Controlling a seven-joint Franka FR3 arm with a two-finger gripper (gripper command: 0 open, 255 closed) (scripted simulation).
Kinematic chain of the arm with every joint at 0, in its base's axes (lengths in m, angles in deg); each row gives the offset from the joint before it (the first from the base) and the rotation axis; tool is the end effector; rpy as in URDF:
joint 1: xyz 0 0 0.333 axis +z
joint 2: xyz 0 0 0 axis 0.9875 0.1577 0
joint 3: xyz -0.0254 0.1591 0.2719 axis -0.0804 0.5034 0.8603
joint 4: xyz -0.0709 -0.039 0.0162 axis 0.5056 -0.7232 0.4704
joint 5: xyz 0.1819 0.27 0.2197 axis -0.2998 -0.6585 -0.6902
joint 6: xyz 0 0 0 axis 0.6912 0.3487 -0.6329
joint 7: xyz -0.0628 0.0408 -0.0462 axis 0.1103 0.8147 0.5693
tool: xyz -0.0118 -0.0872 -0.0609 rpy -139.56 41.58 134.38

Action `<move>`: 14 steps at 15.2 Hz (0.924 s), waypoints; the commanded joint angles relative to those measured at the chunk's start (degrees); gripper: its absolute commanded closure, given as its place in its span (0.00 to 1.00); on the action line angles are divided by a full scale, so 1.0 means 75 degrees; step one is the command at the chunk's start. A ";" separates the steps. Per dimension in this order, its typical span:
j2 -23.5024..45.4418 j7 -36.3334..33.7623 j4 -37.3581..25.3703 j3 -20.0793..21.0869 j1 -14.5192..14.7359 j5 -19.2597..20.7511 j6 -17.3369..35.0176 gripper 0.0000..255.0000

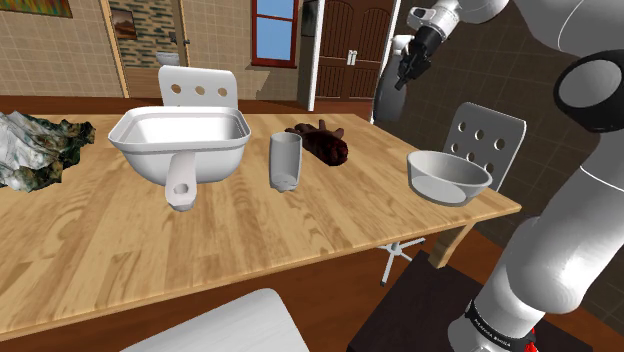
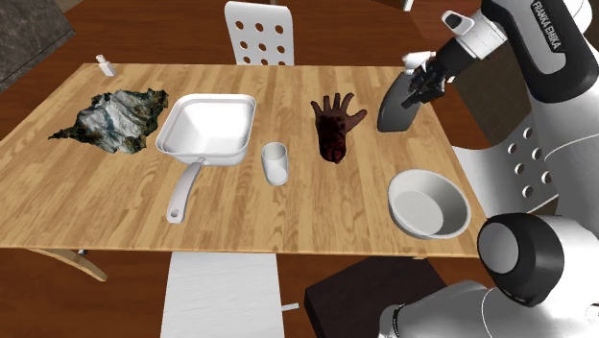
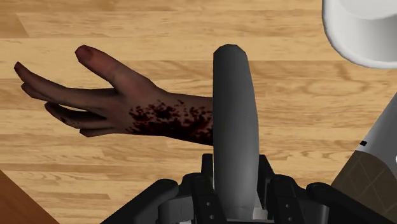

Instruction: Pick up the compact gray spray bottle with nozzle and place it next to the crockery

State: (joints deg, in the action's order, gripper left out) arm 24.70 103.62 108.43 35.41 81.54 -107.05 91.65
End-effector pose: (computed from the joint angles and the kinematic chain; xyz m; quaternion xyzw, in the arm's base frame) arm 0.4420 -0.2225 0.7255 -0.8126 -0.5179 -0.2253 0.1440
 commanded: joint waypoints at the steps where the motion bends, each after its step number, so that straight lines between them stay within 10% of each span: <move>1: 0.0022 0.0358 -0.0102 -0.0260 -0.0184 0.0001 -0.0299 1.00; 9: 0.1042 0.2171 -0.1315 -0.1620 -0.1239 -0.0503 -0.1796 1.00; 14: 0.0569 0.2256 -0.0332 -0.1414 -0.1070 -0.0065 -0.1099 1.00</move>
State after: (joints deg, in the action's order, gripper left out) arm 29.57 120.32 104.67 24.62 73.33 -108.10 82.52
